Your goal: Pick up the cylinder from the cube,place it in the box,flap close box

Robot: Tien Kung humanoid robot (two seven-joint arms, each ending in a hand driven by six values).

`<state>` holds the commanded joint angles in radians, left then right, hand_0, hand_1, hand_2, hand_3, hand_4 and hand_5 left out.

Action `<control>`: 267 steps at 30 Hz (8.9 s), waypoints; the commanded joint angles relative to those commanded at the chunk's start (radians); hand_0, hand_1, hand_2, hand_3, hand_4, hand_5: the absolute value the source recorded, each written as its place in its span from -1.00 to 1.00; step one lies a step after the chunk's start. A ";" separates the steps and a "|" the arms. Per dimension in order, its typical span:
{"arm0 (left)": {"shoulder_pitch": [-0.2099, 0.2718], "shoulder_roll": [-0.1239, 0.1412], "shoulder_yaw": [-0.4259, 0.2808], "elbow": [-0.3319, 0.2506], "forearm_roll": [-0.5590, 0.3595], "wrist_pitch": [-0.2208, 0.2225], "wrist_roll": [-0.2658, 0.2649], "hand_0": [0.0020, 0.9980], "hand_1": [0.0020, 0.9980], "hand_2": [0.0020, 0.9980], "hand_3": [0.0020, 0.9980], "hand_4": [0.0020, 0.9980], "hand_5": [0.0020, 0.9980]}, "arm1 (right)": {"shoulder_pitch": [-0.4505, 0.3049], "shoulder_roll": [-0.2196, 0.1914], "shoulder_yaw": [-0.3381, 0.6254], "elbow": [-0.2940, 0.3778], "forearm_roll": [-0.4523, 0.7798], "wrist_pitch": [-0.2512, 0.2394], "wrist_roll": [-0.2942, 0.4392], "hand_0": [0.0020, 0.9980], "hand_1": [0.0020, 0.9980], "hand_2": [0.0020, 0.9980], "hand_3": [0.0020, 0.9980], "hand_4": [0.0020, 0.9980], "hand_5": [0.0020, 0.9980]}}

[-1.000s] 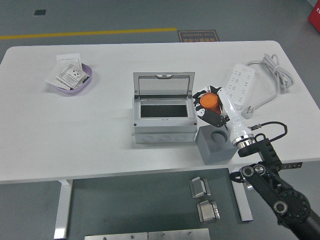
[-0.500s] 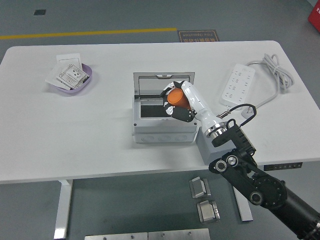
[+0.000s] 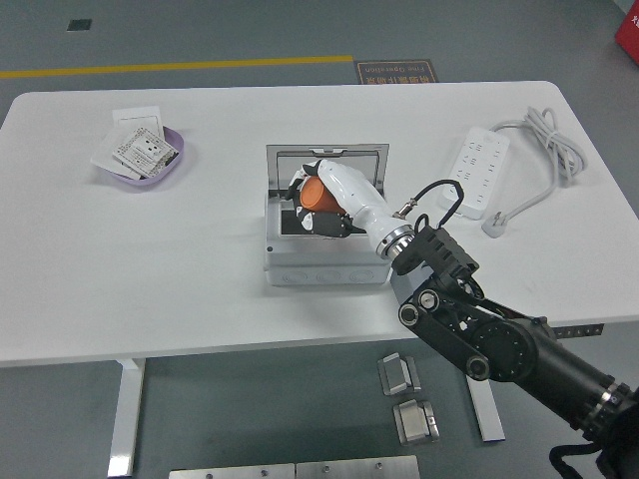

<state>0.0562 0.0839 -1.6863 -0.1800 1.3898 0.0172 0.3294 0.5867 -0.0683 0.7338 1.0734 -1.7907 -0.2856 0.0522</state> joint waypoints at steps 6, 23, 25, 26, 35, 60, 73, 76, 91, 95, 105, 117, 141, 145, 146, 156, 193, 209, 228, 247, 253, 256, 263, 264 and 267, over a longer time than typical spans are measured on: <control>-0.001 -0.001 0.002 0.000 -0.001 0.000 0.000 0.28 0.24 0.14 0.20 0.34 -0.46 | 0.040 0.011 -0.044 -0.047 -0.018 0.008 -0.021 -1.00 -0.69 -0.37 -0.55 -1.00 -1.00; -0.012 -0.003 0.020 0.000 -0.006 -0.005 -0.013 0.28 0.24 0.14 0.19 0.34 -0.46 | 0.110 -0.023 -0.085 -0.134 -0.028 0.096 -0.005 -0.93 -0.58 -0.17 -0.17 -0.71 -1.00; -0.014 -0.003 0.021 0.000 -0.006 -0.006 -0.014 0.28 0.24 0.14 0.19 0.34 -0.46 | 0.113 -0.027 -0.091 -0.139 -0.024 0.102 0.000 -0.93 -0.58 -0.17 -0.17 -0.71 -1.00; -0.014 -0.003 0.022 0.000 -0.006 -0.006 -0.015 0.28 0.24 0.14 0.19 0.34 -0.46 | 0.114 -0.029 -0.094 -0.141 -0.023 0.104 0.002 -0.85 -0.44 -0.02 0.15 -0.22 -0.95; -0.021 -0.005 0.029 0.000 -0.003 -0.010 -0.021 0.28 0.24 0.14 0.19 0.34 -0.46 | 0.125 -0.031 -0.119 -0.156 -0.013 0.111 0.022 -0.77 -0.32 0.13 0.32 0.21 -0.70; -0.031 -0.006 0.051 0.000 0.000 -0.020 -0.029 0.27 0.23 0.14 0.19 0.33 -0.46 | 0.121 -0.054 -0.114 -0.166 -0.046 0.120 0.051 -0.59 -0.23 0.12 0.42 0.89 -0.43; -0.031 -0.009 0.060 0.000 -0.002 -0.026 -0.027 0.27 0.23 0.14 0.19 0.33 -0.47 | 0.128 -0.066 -0.105 -0.168 -0.066 0.134 0.054 -0.58 -0.26 0.10 0.42 0.93 -0.42; -0.031 -0.009 0.061 0.000 -0.001 -0.028 -0.026 0.27 0.23 0.14 0.19 0.32 -0.47 | 0.130 -0.070 -0.099 -0.169 -0.068 0.137 0.056 -0.57 -0.25 0.09 0.41 0.94 -0.41; -0.027 -0.008 0.064 0.000 -0.001 -0.029 -0.026 0.27 0.24 0.13 0.19 0.32 -0.48 | 0.119 -0.073 -0.080 -0.174 -0.081 0.145 0.063 0.42 0.35 0.28 0.43 0.95 -0.39; -0.027 -0.009 0.066 0.000 -0.004 -0.029 -0.026 0.27 0.24 0.12 0.19 0.32 -0.48 | 0.114 -0.076 -0.076 -0.171 -0.086 0.146 0.061 0.49 0.39 0.30 0.42 0.96 -0.37; -0.021 -0.015 0.082 0.000 -0.025 -0.030 -0.036 0.27 0.24 0.12 0.19 0.32 -0.49 | 0.055 -0.118 0.006 -0.055 -0.083 0.220 -0.003 0.65 0.40 0.31 0.42 0.97 -0.36; -0.010 -0.019 0.071 0.000 -0.023 -0.029 -0.036 0.27 0.24 0.12 0.19 0.32 -0.48 | -0.008 -0.214 0.153 0.202 0.042 0.385 -0.119 0.58 0.38 0.33 0.44 0.99 -0.29; -0.016 -0.007 0.050 0.000 0.002 -0.025 -0.019 0.27 0.24 0.12 0.19 0.32 -0.48 | 0.268 -0.094 0.159 -0.089 0.000 0.343 -0.089 0.56 0.37 0.37 0.47 0.99 -0.24; -0.017 -0.007 0.050 0.000 0.004 -0.025 -0.019 0.27 0.24 0.12 0.19 0.32 -0.47 | 0.267 -0.079 0.143 -0.188 0.005 0.331 -0.080 0.56 0.38 0.38 0.48 0.99 -0.23; -0.017 -0.007 0.050 0.000 0.004 -0.025 -0.019 0.27 0.24 0.12 0.19 0.32 -0.47 | 0.266 -0.079 0.141 -0.196 0.005 0.330 -0.079 0.56 0.38 0.38 0.48 0.99 -0.23; -0.016 -0.007 0.044 0.000 0.011 -0.025 -0.019 0.27 0.24 0.13 0.19 0.32 -0.47 | 0.224 -0.081 0.108 -0.184 0.003 0.319 -0.076 0.57 0.38 0.37 0.49 0.95 -0.25; -0.006 -0.015 0.042 0.000 0.010 -0.024 -0.020 0.27 0.24 0.13 0.19 0.32 -0.47 | 0.051 -0.220 0.056 0.221 -0.037 0.337 -0.138 0.56 0.36 0.37 0.51 0.93 -0.21; -0.001 -0.020 0.038 0.000 0.012 -0.023 -0.018 0.27 0.24 0.13 0.19 0.32 -0.48 | -0.038 -0.235 0.059 0.308 -0.056 0.342 -0.156 0.52 0.35 0.37 0.50 0.93 -0.19; 0.011 -0.016 0.011 0.000 0.029 -0.021 -0.009 0.27 0.24 0.13 0.19 0.32 -0.47 | -0.202 -0.282 0.297 0.376 -0.119 0.352 -0.158 0.48 0.33 0.36 0.50 0.91 -0.20; 0.053 -0.013 0.002 0.000 0.020 -0.021 -0.007 0.27 0.24 0.13 0.19 0.32 -0.47 | -0.461 -0.163 0.679 0.419 0.163 0.224 0.072 0.49 0.33 0.36 0.49 0.90 -0.20; 0.060 -0.011 0.001 0.000 0.022 -0.023 -0.008 0.27 0.24 0.13 0.19 0.32 -0.47 | -0.508 -0.119 0.692 0.396 0.313 0.226 0.128 0.48 0.33 0.35 0.48 0.91 -0.19; 0.063 -0.008 0.004 0.000 0.021 -0.024 -0.009 0.27 0.24 0.13 0.19 0.33 -0.47 | -0.533 -0.105 0.689 0.390 0.392 0.227 0.153 0.48 0.33 0.35 0.44 0.97 -0.10; 0.066 0.003 0.003 0.000 0.025 -0.025 -0.008 0.27 0.24 0.13 0.19 0.33 -0.47 | -0.565 -0.077 0.661 0.381 0.572 0.239 0.196 0.46 0.31 0.33 0.40 1.00 0.50; 0.065 0.006 0.003 0.000 0.024 -0.024 -0.007 0.27 0.24 0.13 0.19 0.33 -0.47 | -0.566 -0.072 0.654 0.380 0.599 0.242 0.199 0.46 0.31 0.33 0.40 1.00 0.50; 0.066 0.010 0.007 0.000 0.015 -0.022 -0.007 0.27 0.24 0.13 0.19 0.33 -0.47 | -0.569 -0.061 0.639 0.379 0.658 0.249 0.205 0.45 0.31 0.33 0.37 1.00 0.81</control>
<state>0.1222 0.0943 -1.6797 -0.1800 1.4051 -0.0051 0.3226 0.0181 -0.1297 1.3729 1.4526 -1.1323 -0.0370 0.2572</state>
